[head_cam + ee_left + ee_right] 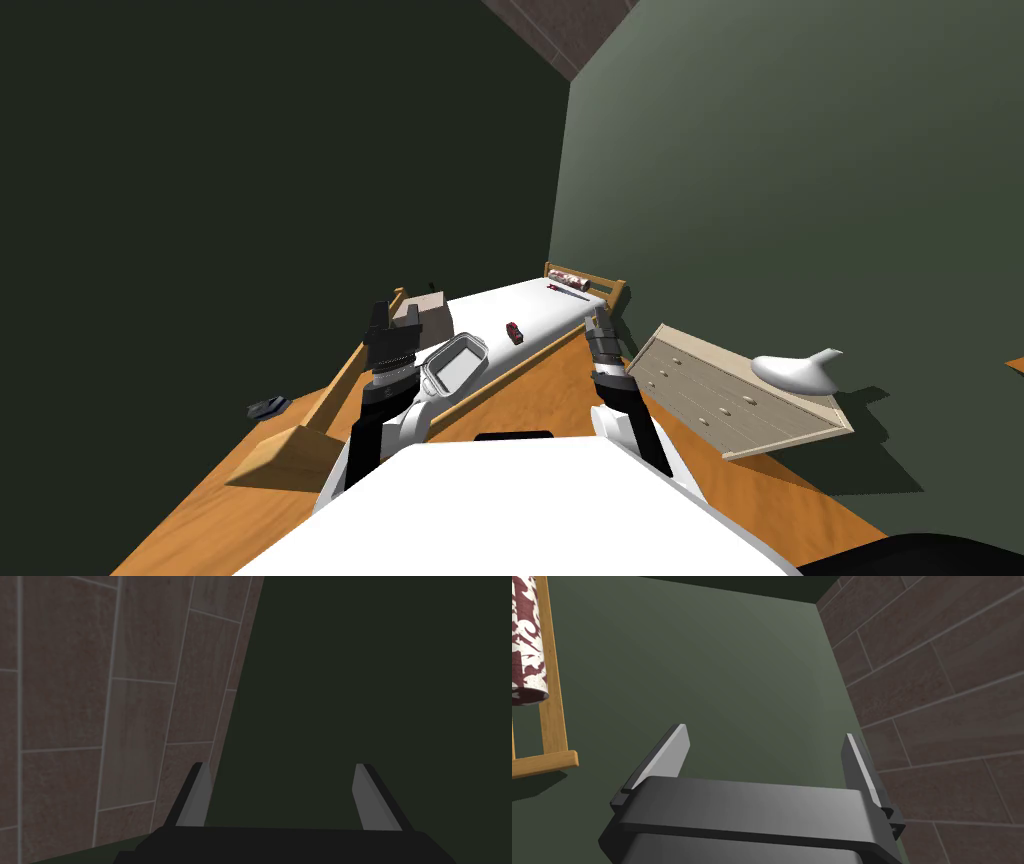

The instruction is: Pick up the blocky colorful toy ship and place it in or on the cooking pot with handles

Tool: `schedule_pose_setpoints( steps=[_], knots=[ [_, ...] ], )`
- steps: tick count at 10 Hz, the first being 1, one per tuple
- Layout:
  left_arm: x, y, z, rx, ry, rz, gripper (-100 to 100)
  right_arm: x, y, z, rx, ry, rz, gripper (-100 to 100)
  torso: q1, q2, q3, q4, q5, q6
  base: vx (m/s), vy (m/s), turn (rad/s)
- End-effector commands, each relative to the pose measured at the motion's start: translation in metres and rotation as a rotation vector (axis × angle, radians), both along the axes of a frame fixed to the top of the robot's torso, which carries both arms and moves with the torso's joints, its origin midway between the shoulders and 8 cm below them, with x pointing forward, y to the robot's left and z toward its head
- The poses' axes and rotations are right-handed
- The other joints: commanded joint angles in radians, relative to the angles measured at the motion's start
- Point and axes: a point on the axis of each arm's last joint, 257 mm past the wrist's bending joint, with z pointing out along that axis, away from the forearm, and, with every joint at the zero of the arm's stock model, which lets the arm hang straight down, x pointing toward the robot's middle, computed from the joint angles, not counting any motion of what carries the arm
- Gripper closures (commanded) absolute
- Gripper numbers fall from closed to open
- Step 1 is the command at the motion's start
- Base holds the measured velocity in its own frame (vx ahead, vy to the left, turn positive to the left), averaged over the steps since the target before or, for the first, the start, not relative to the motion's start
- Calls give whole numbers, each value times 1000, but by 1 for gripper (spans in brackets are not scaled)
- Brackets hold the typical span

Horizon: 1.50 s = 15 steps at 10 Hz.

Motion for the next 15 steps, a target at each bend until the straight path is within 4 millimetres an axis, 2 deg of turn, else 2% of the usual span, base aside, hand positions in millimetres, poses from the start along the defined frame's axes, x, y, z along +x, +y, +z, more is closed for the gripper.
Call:
schedule_pose_setpoints(
  steps=[1, 4, 6, 7, 9, 10, 11, 12, 13, 14, 15],
  knots=[
    [0, 0, 0, 0, 0, 0, 0, 10, 19, -7, -23, 30, 50, -100, 0, 0, 0, 0, 0, 0, -90, -40, 36],
    [0, 0, 0, 0, 0, 0, 0, 26, 46, -24, -47, 93, 115, -100, -5, 8, 5, 2, -1, 0, -133, -81, 45],
    [0, 0, 0, 0, 0, 0, 0, 38, 70, -42, -70, 156, 164, -100, -6, 7, 4, 2, -1, 0, -99, -88, 66],
    [0, 0, 0, 0, 0, 0, 0, 38, 70, -42, -70, 156, 164, -100, -6, 7, 4, 1, -1, 0, -79, -74, 29],
    [0, 0, 0, 0, 0, 0, 0, 50, 96, -66, -103, 231, 215, -100, -4, 5, 3, 1, -1, 0, -75, -64, 69],
    [0, 0, 0, 0, 0, 0, 0, 51, 96, -67, -103, 236, 215, -100, -5, 5, 3, 1, -1, 0, -58, -70, 39],
    [0, 0, 0, 0, 0, 0, 0, 56, 109, -82, -124, 280, 240, -100, -5, 4, 2, 1, -1, 0, -51, -73, 68],
    [0, 0, 0, 0, 0, 0, 0, 57, 109, -82, -124, 281, 240, -100, -5, 3, 2, 1, -1, 0, -35, -59, 36],
    [0, 0, 0, 0, 0, 0, 0, 62, 123, -98, -149, 328, 266, -100, -4, 2, 1, 1, -1, 0, -37, -55, 80],
    [0, 0, 0, 0, 0, 0, 0, 62, 123, -99, -149, 331, 266, -100, -4, 2, 1, 1, -1, 0, -36, -55, 42],
    [0, 0, 0, 0, 0, 0, 0, 66, 137, -116, -177, 380, 290, -100, -4, 2, 1, 1, -1, 0, -50, -70, 88]
  ],
)
